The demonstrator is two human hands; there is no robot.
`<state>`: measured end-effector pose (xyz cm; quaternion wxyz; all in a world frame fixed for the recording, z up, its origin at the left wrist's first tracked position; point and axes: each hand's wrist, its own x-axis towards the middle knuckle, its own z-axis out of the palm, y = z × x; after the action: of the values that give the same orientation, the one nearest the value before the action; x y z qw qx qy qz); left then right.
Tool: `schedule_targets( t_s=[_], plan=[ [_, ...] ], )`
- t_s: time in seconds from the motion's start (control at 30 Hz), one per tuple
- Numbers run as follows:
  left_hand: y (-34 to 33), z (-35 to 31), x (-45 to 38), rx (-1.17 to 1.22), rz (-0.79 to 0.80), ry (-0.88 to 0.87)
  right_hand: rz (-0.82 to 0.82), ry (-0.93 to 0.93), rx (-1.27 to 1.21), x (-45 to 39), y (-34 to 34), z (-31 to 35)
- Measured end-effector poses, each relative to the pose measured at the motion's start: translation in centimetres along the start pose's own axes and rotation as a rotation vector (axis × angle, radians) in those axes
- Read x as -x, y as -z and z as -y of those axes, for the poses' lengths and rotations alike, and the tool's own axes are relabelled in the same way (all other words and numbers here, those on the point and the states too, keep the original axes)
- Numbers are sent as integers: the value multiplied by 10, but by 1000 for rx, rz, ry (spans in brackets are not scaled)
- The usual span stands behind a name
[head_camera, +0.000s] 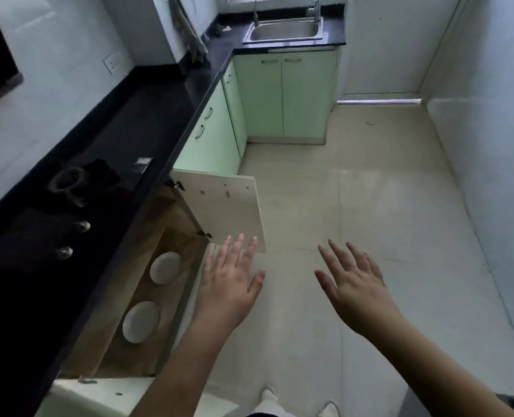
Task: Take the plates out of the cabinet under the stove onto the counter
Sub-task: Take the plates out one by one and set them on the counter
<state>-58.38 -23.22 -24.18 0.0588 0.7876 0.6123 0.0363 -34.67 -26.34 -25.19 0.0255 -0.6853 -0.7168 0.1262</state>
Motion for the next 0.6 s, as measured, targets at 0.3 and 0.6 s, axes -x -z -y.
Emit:
schedule_targets(
  t_s=[0.3,0.6],
  plan=[
    [-5,84,-37,13,-17,215,25,252,70,-110,17,69],
    [-14,158,-49,89,5,407,131,439,137,-187,3,125]
  ],
)
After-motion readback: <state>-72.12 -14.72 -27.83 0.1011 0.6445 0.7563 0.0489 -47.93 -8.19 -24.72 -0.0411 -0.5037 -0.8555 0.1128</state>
